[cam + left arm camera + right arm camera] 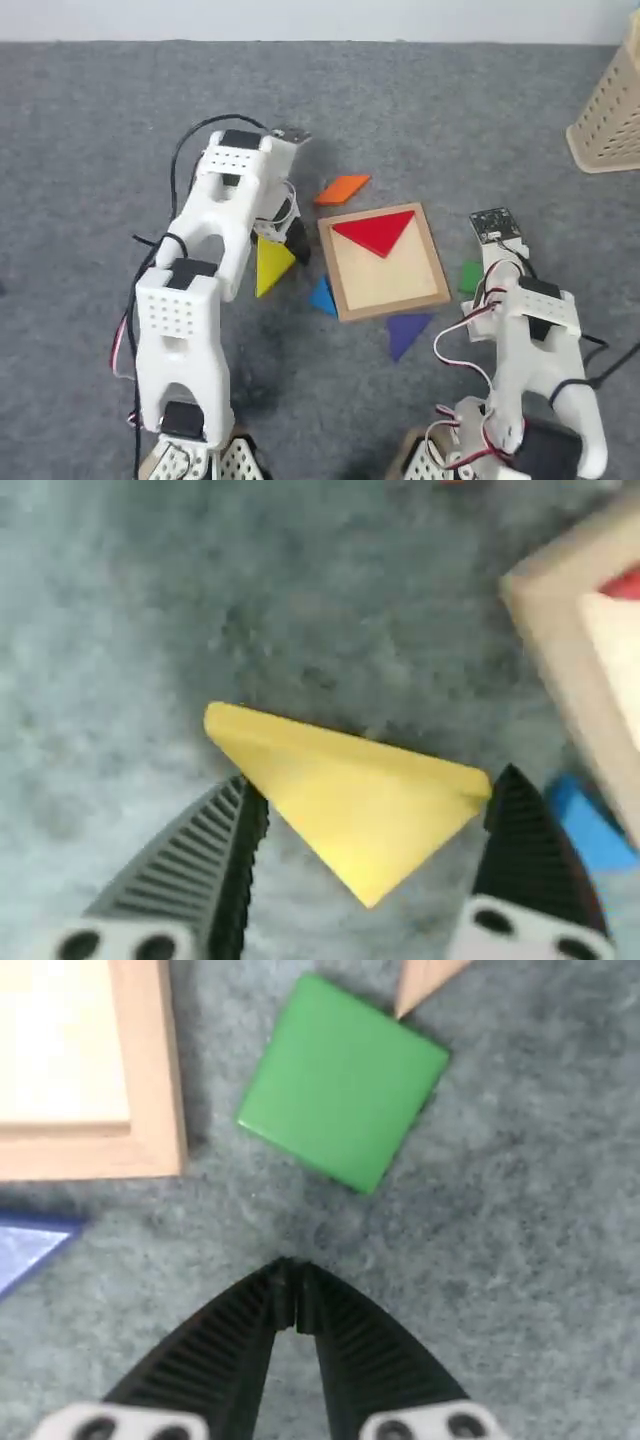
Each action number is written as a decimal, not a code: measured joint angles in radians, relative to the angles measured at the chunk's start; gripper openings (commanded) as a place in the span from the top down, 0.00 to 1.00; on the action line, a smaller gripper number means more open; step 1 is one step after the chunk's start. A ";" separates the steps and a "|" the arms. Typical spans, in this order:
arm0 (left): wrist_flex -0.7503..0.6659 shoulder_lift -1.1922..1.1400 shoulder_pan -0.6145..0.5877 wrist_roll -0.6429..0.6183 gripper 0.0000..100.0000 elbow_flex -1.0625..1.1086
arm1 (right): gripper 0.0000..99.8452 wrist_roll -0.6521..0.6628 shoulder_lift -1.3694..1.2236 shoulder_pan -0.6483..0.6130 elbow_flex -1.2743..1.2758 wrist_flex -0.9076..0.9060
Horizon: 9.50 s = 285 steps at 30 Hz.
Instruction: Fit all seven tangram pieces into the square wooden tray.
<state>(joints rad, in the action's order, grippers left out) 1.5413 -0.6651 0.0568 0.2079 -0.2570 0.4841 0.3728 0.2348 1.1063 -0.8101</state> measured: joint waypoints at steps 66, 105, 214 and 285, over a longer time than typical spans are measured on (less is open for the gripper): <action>-0.106 0.147 0.384 -0.661 0.67 0.126 | 0.99 0.000 0.014 0.002 0.015 0.009; -0.146 0.005 0.031 -0.311 0.67 0.054 | 0.99 0.009 0.014 0.002 0.015 0.009; -0.086 -0.829 0.180 0.270 0.79 -1.370 | 0.99 0.009 0.014 0.002 0.015 0.009; 0.149 -0.724 0.126 0.169 0.93 -1.244 | 0.99 0.012 0.014 0.002 0.015 0.009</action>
<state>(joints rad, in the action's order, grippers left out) 1.6901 -1.3894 0.1826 0.3767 -1.5014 0.4964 0.3867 0.2363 1.1216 -0.8009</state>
